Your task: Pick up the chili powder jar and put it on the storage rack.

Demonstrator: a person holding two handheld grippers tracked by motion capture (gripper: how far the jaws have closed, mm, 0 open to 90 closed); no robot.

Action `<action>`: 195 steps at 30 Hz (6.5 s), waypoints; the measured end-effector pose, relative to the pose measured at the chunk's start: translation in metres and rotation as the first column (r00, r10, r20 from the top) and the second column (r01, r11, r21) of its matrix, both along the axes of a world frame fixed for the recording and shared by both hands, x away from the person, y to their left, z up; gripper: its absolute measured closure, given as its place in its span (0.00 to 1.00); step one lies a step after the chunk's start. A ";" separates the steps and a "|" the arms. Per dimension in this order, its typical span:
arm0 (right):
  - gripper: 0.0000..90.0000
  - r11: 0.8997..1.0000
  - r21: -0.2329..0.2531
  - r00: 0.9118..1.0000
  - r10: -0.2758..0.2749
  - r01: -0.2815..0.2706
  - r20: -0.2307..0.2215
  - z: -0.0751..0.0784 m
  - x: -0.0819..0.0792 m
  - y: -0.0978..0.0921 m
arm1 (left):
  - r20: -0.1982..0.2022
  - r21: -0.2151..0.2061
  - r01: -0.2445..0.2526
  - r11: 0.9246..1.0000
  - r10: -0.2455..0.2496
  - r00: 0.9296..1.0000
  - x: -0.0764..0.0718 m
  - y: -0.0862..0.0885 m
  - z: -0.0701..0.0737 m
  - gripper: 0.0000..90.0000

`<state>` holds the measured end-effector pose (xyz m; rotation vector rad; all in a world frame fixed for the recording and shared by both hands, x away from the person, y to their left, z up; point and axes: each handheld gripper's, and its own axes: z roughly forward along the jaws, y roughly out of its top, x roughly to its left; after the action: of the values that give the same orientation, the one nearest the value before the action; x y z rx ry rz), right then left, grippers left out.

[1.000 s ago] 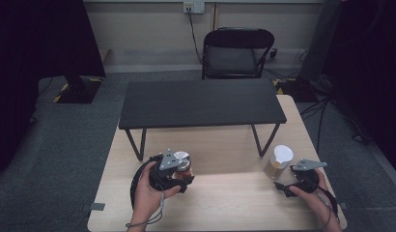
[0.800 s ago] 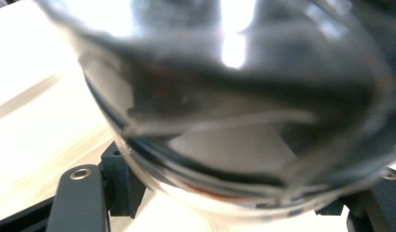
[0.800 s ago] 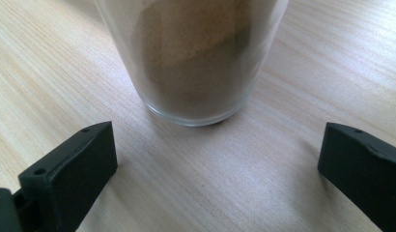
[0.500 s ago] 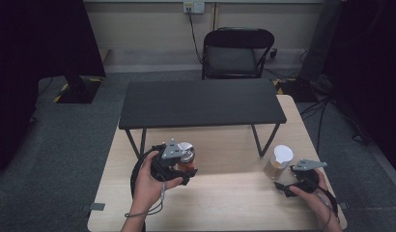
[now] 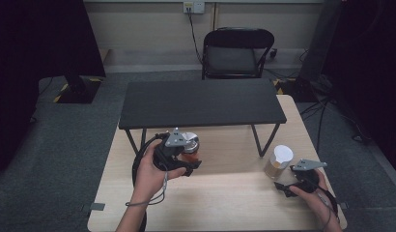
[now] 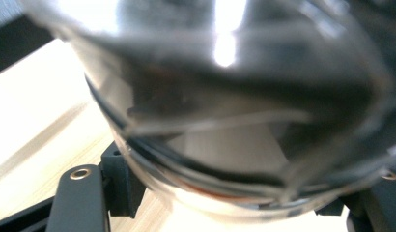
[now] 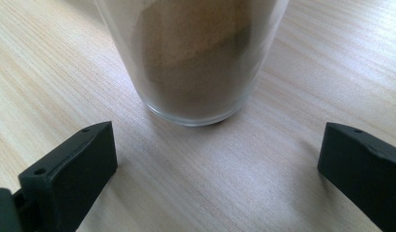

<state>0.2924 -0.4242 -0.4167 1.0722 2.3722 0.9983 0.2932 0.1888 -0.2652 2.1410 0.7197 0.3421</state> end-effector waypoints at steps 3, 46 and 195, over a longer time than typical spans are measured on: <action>0.00 1.000 0.000 1.000 0.000 0.000 0.000 0.000 0.000 0.000 | 0.004 -0.005 0.002 1.000 -0.002 1.000 0.002 0.000 0.005 0.34; 0.00 1.000 0.000 1.000 0.000 0.000 0.000 0.000 0.000 0.000 | 0.030 -0.006 -0.040 0.999 0.040 0.999 0.044 -0.019 0.066 0.34; 0.00 1.000 0.000 1.000 0.004 -0.004 0.000 0.000 0.000 -0.001 | 0.020 -0.086 -0.096 0.992 0.098 0.995 0.010 -0.024 -0.021 0.04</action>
<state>0.2927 -0.4249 -0.4166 1.0682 2.3756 0.9992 0.3037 0.1650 -0.2859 2.0236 0.8124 0.3815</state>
